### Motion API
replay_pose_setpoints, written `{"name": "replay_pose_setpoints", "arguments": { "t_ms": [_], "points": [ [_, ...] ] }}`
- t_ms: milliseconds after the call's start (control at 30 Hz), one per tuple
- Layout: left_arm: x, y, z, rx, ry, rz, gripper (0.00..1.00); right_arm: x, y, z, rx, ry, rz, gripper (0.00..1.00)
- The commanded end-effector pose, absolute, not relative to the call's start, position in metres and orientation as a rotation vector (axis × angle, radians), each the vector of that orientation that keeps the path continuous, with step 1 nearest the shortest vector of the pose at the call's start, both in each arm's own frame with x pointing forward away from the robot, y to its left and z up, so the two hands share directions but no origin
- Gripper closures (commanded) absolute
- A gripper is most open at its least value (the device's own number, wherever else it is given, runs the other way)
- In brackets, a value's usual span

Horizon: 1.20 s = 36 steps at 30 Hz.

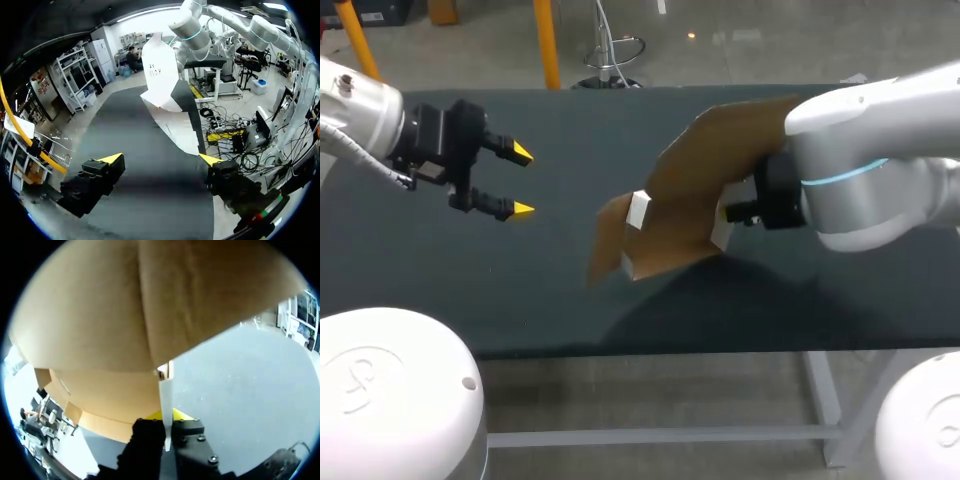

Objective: Assemble the packaging by folding the flat box into shape, placing the metal phone stand inside, and closing the box properly

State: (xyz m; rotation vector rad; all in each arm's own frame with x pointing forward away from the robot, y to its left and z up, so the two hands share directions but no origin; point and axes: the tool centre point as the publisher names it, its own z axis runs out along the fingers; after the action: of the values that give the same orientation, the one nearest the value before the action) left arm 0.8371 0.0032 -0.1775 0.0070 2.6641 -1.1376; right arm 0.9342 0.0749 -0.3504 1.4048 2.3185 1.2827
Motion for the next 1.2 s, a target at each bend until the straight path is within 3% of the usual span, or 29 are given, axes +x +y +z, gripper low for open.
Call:
{"name": "replay_pose_setpoints", "arguments": {
  "t_ms": [33, 633, 1200],
  "points": [
    [0.8392, 0.0020, -0.1768, 0.007, 2.676, -1.127, 0.00, 0.9390, 0.0716, -0.3480, 1.485, 2.634, 0.953, 1.00],
    [0.8443, 0.0008, -0.1792, 0.043, 2.708, -1.075, 0.00, 0.9404, 0.0665, -0.3499, 1.666, 2.698, 0.634, 1.00],
    [0.8445, 0.0009, -0.1794, 0.050, 2.719, -1.071, 0.00, 0.9402, 0.0629, -0.3505, 1.707, 2.713, 0.627, 1.00]
  ]
}}
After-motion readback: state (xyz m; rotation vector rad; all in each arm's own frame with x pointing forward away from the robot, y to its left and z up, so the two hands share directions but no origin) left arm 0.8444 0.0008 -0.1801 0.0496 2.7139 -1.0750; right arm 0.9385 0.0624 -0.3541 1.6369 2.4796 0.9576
